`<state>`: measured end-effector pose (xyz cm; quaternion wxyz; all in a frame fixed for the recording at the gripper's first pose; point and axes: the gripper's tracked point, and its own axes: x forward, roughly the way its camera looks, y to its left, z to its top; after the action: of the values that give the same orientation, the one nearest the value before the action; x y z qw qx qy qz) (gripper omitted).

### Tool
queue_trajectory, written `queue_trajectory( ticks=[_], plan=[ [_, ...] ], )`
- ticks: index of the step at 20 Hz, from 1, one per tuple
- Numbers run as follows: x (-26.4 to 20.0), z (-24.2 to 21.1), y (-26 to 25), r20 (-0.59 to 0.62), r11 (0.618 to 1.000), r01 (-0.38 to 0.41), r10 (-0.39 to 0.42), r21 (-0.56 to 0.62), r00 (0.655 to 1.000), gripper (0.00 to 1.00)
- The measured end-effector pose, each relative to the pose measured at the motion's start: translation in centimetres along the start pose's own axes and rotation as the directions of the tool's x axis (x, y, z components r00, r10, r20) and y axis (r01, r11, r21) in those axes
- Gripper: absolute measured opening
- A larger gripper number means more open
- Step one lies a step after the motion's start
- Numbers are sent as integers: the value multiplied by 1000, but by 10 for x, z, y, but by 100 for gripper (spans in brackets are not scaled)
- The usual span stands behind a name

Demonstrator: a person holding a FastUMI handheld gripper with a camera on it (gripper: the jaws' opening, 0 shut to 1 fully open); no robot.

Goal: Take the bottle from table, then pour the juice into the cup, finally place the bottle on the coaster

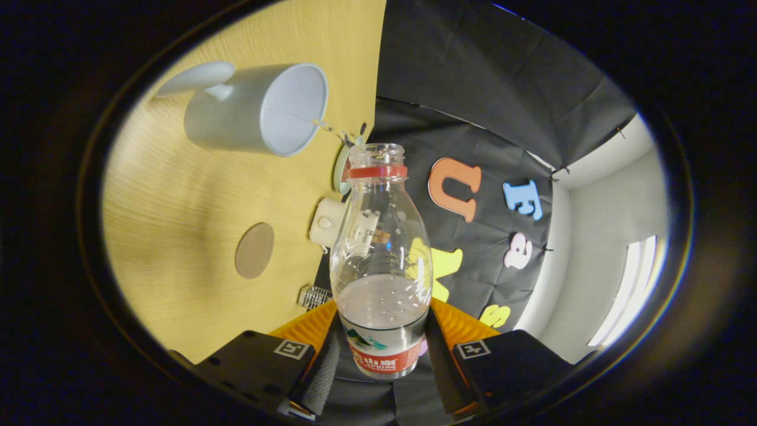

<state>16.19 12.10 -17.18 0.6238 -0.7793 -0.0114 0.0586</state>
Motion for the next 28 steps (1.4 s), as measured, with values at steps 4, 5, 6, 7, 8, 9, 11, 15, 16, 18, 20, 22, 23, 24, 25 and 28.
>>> queue_trajectory(
  ticks=[4, 5, 6, 7, 8, 9, 11, 15, 16, 18, 20, 22, 23, 24, 25, 28],
  plan=[
    [1, -1, -2, 5, 1000, 3, -3, -14, 1000, 75],
    [1, -1, -3, 4, 1000, 2, -2, -19, 1000, 75],
    [1, -1, -4, 4, 1000, 2, -2, -24, 1000, 75],
    [0, -3, -4, 2, 1000, 1, -1, -28, 1000, 75],
    [0, -3, -6, 1, 1000, 0, 0, -31, 1000, 75],
    [1, -3, -7, 3, 999, 2, -2, -34, 1000, 75],
    [1, -2, -10, 7, 999, 10, -10, -45, 1000, 75],
    [5, 0, -20, 17, 998, 18, -17, -61, 1000, 75],
    [8, 1, -23, 18, 998, 19, -18, -67, 1000, 75],
    [7, 3, -24, 23, 997, 23, -21, -76, 1000, 75],
    [7, 1, -25, 23, 997, 21, -19, -80, 1000, 75],
    [8, 1, -27, 21, 995, 23, -21, -93, 1000, 75],
    [7, 1, -29, 21, 995, 25, -23, -99, 1000, 75],
    [8, 2, -30, 22, 994, 26, -24, -104, 999, 75],
    [9, 3, -31, 24, 994, 27, -25, -108, 999, 75],
    [9, 5, -34, 27, 992, 33, -30, -118, 999, 75]
  ],
)
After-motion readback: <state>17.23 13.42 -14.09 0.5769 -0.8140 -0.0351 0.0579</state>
